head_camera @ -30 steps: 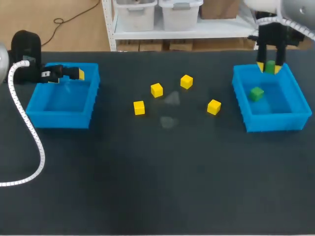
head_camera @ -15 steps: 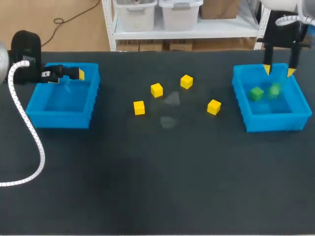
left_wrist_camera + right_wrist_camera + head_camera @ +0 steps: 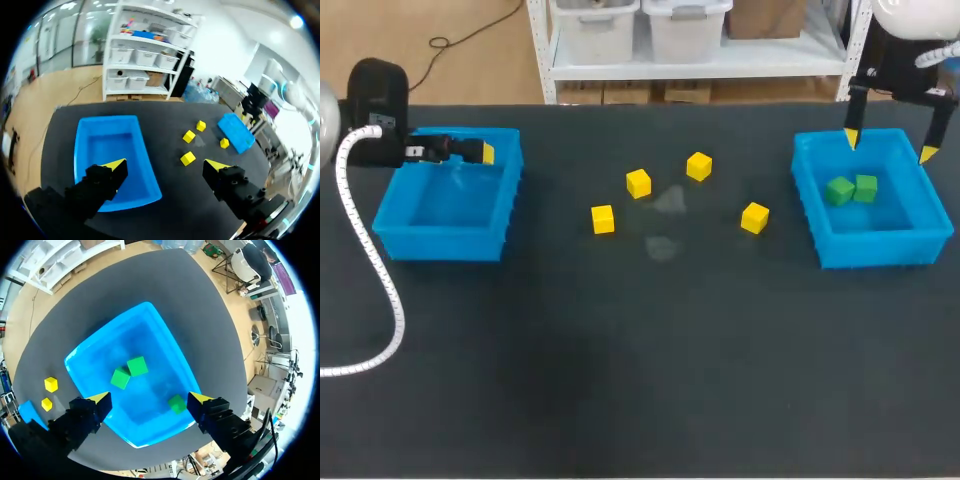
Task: Put the green cubes in the right bin and the yellow cubes in the left bin.
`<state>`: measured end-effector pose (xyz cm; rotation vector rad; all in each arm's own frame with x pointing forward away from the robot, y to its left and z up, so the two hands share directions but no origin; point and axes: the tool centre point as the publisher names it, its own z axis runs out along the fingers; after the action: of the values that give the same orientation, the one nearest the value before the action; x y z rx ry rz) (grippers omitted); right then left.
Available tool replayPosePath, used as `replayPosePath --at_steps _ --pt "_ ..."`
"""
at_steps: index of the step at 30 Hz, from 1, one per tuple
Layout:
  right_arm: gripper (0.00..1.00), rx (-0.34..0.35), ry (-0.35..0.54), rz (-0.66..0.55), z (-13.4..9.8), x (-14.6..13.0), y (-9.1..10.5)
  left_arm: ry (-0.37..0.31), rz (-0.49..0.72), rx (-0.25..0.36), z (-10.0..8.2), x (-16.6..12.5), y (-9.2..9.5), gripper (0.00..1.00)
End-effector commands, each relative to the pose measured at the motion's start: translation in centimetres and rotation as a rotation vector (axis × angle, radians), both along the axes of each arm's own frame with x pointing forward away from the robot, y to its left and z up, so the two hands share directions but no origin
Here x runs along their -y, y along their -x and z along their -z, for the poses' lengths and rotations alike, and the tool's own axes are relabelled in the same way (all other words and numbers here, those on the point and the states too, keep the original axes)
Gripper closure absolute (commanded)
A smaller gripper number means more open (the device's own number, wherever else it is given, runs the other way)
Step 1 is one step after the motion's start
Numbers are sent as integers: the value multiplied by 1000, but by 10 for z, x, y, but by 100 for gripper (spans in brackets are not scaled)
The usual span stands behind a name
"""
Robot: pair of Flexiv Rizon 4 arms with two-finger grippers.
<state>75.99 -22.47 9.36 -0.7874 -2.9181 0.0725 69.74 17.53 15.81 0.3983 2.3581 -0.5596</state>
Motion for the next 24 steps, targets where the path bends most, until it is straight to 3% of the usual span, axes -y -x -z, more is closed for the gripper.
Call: replayPosePath --at_steps 1,5,12,15,19,24 --pt "0 607 128 -27 0 3 9 -266 153 -22 -12 23 -7 0" --pt "0 607 128 -27 0 3 9 -418 305 -33 -5 51 -14 0" --pt "0 607 128 -27 0 3 9 -517 571 -99 26 100 -21 0" --pt "0 607 128 -27 0 3 9 -552 773 -110 41 117 -21 0" --pt "0 607 128 -27 0 3 9 -623 969 -110 56 124 -26 0" --pt "0 607 128 -27 0 3 9 -665 1097 -150 71 126 -39 0"
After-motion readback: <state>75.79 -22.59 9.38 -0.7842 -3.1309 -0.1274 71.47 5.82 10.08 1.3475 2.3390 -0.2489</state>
